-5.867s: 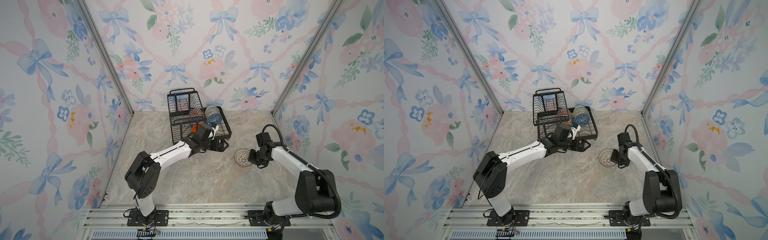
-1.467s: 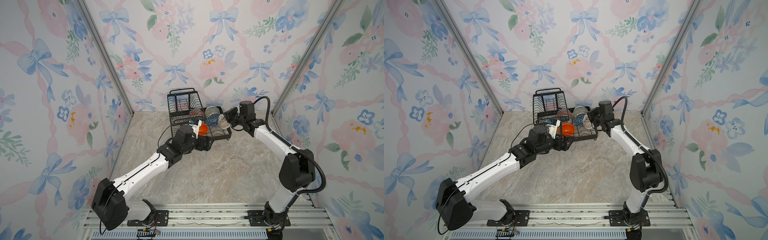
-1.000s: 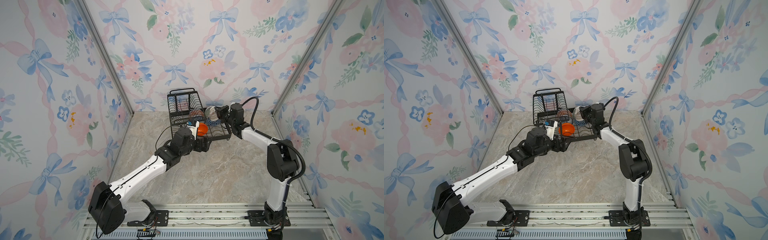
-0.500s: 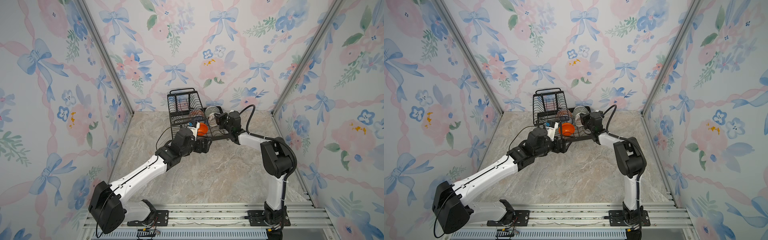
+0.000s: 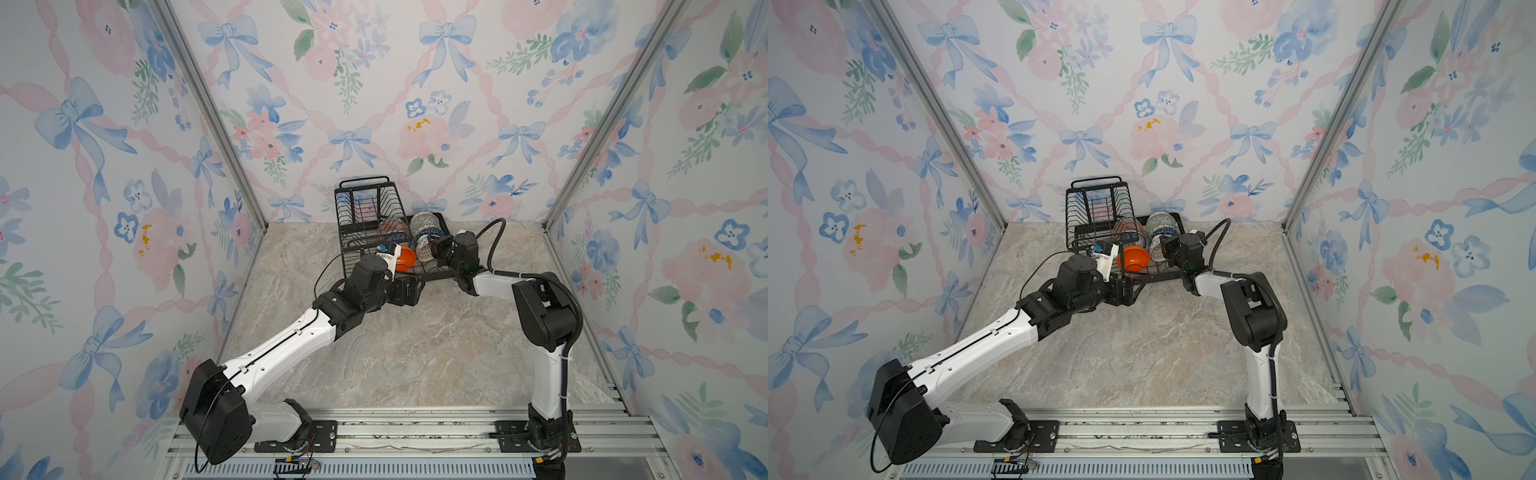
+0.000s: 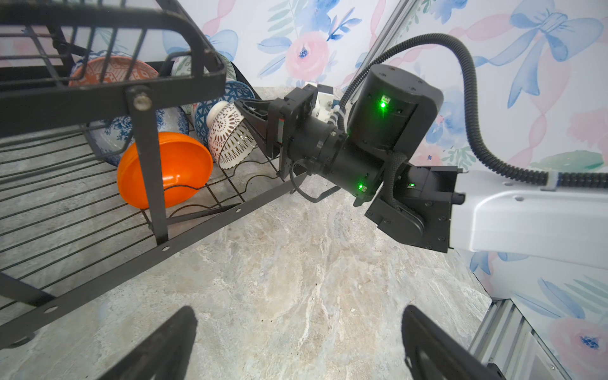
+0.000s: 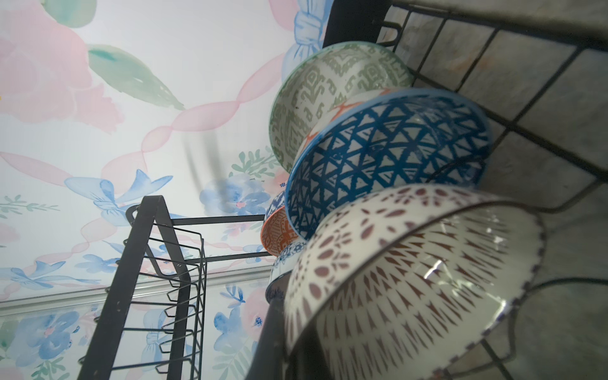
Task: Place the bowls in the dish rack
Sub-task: 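Lower the white maroon-patterned bowl into the rack slot beside the blue-triangle bowl, then open the right gripper to release the white bowl in the rack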
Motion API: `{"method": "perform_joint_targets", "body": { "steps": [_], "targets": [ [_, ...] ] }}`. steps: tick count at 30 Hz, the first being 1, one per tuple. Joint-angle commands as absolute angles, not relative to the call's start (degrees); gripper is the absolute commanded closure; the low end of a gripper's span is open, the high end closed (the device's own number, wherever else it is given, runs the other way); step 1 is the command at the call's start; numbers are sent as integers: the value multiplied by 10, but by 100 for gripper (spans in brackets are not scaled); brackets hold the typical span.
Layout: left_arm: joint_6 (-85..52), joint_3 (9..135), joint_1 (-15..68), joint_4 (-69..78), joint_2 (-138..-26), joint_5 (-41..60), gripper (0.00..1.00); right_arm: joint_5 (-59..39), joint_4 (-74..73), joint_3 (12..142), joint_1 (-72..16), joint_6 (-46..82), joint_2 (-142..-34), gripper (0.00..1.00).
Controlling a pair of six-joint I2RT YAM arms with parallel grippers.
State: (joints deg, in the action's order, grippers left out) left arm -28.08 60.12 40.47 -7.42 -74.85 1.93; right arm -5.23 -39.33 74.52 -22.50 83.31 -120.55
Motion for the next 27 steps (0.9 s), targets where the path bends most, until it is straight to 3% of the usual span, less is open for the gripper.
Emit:
{"method": "perform_joint_targets", "body": {
  "steps": [1,23,27],
  "targets": [
    [-271,613,407,-86,-749,23,2,-38,-459,738,-226,842,-1223,100],
    [-261,612,405,-89,-751,26,2,-14,-420,680,-230,868,-1193,100],
    [-258,612,405,-88,-751,25,2,-17,-396,690,-232,866,-1190,89]
  ]
}}
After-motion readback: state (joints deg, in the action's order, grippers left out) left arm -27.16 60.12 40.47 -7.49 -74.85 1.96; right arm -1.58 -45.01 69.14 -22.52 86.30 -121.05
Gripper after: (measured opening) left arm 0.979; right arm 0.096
